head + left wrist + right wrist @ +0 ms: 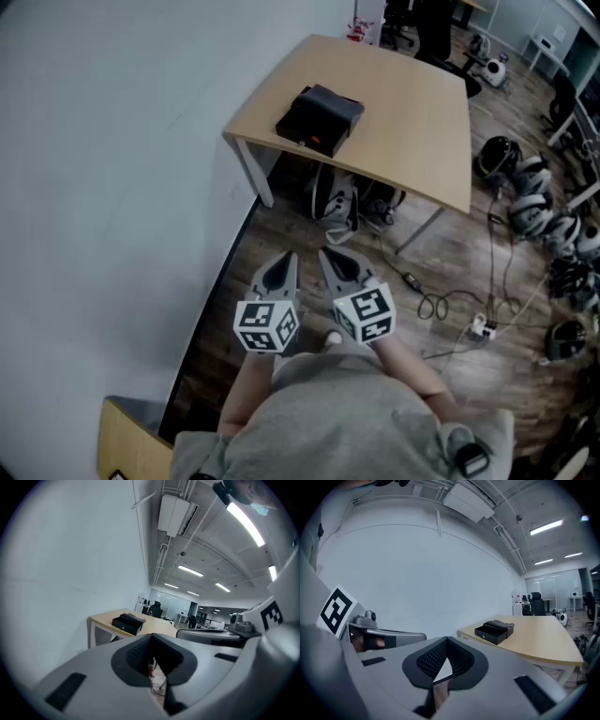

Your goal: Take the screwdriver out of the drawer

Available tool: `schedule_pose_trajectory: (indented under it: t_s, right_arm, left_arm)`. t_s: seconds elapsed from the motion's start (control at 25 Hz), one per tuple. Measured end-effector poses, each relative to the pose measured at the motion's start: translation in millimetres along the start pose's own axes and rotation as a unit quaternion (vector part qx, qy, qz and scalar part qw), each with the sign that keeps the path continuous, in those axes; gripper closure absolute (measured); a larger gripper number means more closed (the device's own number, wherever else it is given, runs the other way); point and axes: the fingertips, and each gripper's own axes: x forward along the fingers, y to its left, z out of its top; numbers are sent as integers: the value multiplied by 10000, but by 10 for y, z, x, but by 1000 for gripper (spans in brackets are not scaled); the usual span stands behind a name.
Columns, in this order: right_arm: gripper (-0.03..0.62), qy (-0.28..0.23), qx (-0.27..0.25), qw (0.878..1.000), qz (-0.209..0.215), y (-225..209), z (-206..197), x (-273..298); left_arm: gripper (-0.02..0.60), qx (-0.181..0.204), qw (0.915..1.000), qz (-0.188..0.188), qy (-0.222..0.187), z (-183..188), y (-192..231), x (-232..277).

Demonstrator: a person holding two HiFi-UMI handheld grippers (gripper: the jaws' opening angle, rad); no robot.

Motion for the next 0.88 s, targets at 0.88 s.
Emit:
schedule_pose_trajectory:
  t_s: [0.88]
  right_arm:
    - [595,-116,11,9996,271,-154,13,-268]
  left_arm:
    - [581,-299,9994,128,-111,-159,-320,28]
